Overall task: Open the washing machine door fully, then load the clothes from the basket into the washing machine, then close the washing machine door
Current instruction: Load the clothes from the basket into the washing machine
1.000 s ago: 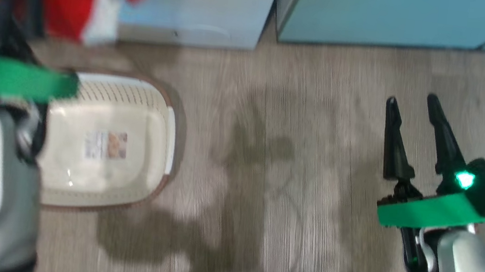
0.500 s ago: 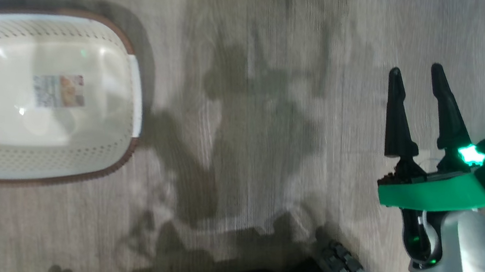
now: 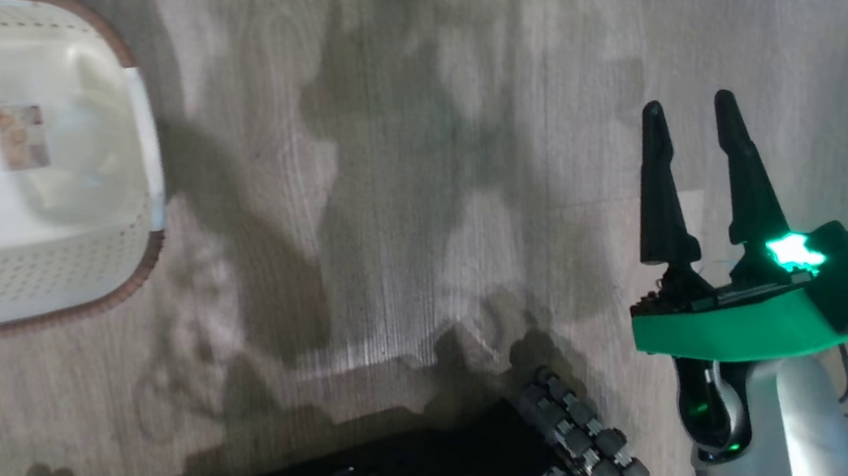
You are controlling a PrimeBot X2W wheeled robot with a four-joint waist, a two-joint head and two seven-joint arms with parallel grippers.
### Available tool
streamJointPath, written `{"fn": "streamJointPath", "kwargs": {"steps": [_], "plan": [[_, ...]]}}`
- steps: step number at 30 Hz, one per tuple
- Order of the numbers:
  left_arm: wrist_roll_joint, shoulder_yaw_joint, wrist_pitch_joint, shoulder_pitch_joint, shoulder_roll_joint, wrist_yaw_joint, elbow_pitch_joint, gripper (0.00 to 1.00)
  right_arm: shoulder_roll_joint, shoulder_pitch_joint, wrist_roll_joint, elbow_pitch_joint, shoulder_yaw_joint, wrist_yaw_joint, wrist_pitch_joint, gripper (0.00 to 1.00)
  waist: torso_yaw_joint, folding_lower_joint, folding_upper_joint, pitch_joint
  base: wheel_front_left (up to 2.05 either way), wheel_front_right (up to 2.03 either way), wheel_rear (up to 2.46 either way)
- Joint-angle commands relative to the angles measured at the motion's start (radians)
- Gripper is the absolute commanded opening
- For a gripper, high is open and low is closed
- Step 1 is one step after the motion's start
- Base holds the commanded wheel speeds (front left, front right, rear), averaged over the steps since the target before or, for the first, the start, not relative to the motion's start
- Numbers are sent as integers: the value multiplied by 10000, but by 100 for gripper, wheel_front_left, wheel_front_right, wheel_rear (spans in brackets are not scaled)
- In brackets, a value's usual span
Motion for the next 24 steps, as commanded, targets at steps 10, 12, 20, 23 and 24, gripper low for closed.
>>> {"fn": "streamJointPath", "kwargs": {"steps": [10,12,20,23,24], "plan": [[500,-593,-76,-1554,850,224,1530,0,-26,70,339,-326,496,0,-65,100,-583,-1,0,367,0,0,0],[488,-643,-97,-1669,836,251,1777,0,-26,75,364,-324,518,0,-65,100,-618,-1,0,379,0,0,0],[368,-770,-139,-1706,814,428,2125,100,-26,-71,498,-295,475,0,-65,100,-637,-1,0,291,0,0,0],[269,-780,-142,-1438,834,471,2044,100,-26,-117,571,-279,390,0,-65,100,-617,-1,0,149,0,0,0],[235,-788,-142,-1338,815,486,2009,100,-26,-135,583,-276,394,0,-65,100,-599,-1,0,86,0,0,0]]}}
